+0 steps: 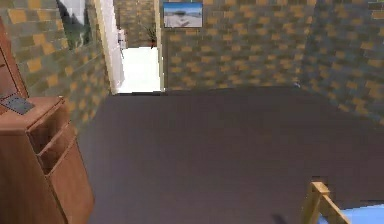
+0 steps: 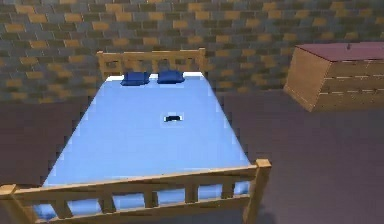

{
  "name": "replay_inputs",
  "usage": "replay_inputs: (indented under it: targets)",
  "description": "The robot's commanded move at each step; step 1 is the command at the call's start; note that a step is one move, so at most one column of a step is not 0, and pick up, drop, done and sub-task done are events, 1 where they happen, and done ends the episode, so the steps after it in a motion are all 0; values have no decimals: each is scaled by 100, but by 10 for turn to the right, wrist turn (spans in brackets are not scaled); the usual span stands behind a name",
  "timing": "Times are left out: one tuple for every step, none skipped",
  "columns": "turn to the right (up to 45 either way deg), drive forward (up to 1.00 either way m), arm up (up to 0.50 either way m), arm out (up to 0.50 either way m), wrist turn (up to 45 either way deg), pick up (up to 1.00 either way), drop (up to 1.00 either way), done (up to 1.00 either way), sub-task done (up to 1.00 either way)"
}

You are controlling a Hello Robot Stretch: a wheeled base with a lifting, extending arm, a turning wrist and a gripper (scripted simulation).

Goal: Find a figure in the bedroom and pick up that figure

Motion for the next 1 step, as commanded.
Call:
replay_inputs:
  targets:
    - [-60, 0, 0, 0, 0, 0, 0, 0, 0]
